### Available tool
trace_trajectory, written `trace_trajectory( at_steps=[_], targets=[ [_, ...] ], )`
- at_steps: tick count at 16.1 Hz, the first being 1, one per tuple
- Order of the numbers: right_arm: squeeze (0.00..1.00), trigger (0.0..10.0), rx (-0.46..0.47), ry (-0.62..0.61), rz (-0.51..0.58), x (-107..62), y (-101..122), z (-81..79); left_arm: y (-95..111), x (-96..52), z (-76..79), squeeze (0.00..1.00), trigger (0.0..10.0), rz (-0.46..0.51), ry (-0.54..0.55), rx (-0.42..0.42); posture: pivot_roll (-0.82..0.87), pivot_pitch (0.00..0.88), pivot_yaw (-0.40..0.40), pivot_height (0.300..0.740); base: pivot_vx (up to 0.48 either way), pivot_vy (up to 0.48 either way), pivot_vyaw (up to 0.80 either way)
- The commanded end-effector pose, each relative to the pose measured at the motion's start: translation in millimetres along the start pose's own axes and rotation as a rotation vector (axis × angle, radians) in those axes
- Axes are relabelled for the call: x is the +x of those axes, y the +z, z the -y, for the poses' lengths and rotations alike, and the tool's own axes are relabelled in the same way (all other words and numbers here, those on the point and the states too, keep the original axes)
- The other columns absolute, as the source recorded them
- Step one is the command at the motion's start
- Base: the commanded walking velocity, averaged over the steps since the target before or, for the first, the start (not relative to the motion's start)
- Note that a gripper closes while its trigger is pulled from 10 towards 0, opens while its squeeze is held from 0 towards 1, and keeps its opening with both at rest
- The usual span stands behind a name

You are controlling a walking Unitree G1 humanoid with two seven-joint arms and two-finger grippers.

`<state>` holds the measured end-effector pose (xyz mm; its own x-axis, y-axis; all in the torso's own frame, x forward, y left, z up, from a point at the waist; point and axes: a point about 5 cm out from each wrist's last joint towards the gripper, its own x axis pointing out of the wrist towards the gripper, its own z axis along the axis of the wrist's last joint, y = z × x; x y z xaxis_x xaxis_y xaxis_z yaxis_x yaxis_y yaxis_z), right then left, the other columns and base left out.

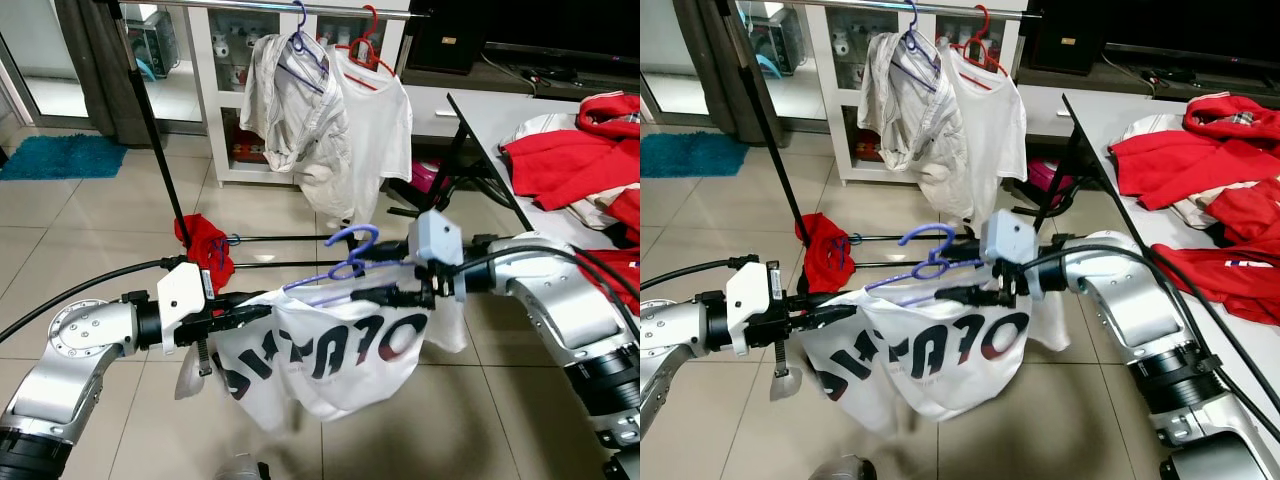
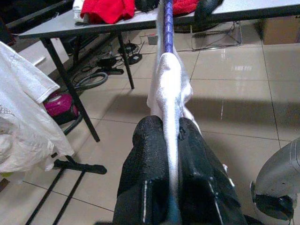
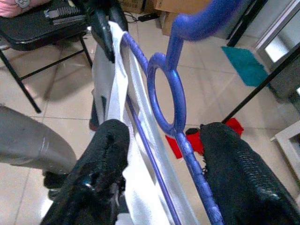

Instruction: Hang hanger

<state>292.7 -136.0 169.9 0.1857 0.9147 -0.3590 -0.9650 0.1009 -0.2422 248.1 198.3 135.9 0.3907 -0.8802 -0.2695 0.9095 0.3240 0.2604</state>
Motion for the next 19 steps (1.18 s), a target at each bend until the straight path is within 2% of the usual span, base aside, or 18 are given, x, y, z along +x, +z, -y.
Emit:
trace_trajectory(
  at_steps=[1, 2, 3, 10, 19],
  targets=[
    [0.00, 4.7, -0.008, 0.013, -0.010, -1.7, 1.8, 2.9, 13.0, 2.6, -3.5, 0.00, 0.0, 0.050, -0.005, 0.036, -0.02, 0.004, -0.060, 0.740, 0.000, 0.000, 0.00],
    [0.00, 3.1, -0.001, 0.021, -0.005, -2.2, 1.9, 3.1, 13.0, 2.8, -3.3, 0.00, 0.0, 0.049, -0.006, 0.035, -0.02, 0.002, -0.061, 0.740, 0.000, 0.000, 0.00],
    [0.00, 0.0, 0.023, 0.046, 0.006, -4.4, 3.1, 2.3, 11.4, 1.9, -3.5, 0.00, 0.0, 0.044, -0.002, 0.026, -0.02, 0.000, -0.063, 0.740, 0.000, 0.000, 0.00],
    [0.00, 0.0, 0.042, 0.093, 0.006, -8.4, 3.1, 1.1, 8.7, -1.7, -9.2, 0.00, 0.0, 0.047, 0.042, 0.000, -0.04, 0.000, -0.079, 0.740, 0.000, 0.000, 0.00],
    [0.00, 0.0, 0.050, 0.093, 0.006, -8.2, 4.8, 2.8, 8.1, -0.3, -10.7, 0.00, 0.0, 0.051, 0.054, -0.009, -0.04, 0.000, -0.090, 0.740, 0.000, 0.000, 0.00]
  ],
)
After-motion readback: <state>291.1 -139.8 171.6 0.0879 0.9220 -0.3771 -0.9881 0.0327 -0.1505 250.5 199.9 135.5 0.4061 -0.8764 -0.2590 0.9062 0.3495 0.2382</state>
